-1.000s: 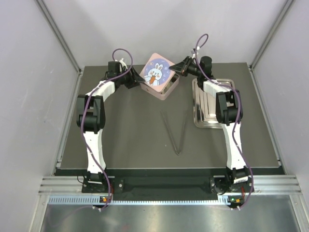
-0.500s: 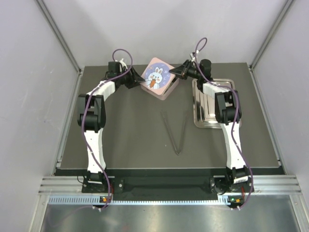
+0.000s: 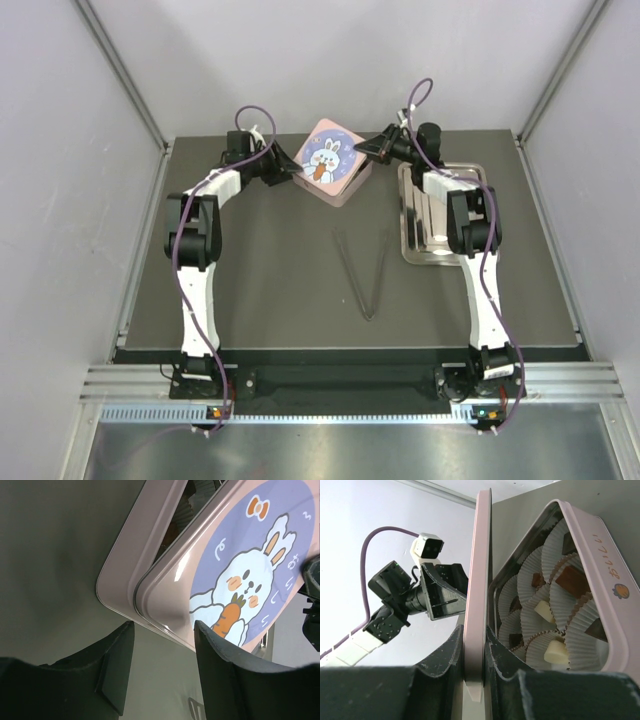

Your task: Pack the chocolate

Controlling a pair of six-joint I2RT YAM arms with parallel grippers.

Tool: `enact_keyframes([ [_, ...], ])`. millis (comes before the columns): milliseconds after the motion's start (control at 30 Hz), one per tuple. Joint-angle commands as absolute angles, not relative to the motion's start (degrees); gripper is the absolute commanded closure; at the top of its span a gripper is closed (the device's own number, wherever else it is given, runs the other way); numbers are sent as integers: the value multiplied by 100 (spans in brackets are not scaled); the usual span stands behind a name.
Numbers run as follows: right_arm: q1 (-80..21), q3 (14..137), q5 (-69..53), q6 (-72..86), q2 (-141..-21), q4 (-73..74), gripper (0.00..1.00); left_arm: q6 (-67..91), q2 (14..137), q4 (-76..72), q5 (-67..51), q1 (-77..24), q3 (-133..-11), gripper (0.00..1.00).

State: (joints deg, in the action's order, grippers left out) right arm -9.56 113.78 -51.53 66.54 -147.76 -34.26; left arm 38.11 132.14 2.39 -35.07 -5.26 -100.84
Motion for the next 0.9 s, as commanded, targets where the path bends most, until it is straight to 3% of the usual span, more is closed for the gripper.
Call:
enact_keyframes([
  [0,-861,11540,-5177,6600,-14818,-3709,98,3885,13228,-246,-3674,-483,-10248,44],
  [400,-835,11470,-5124,6574,-14862,-3814,92,3946,13289,-316,-3674,-483,-10222,45],
  [633,-756,11356,-5063,6583,-14818,-3902,77,4087,13359,-422,-3744,-483,-10239,45],
  [867,-659,11338,-4949,6487,-14766,-3762,72,4183,13421,-527,-3779,-483,-10248,46],
])
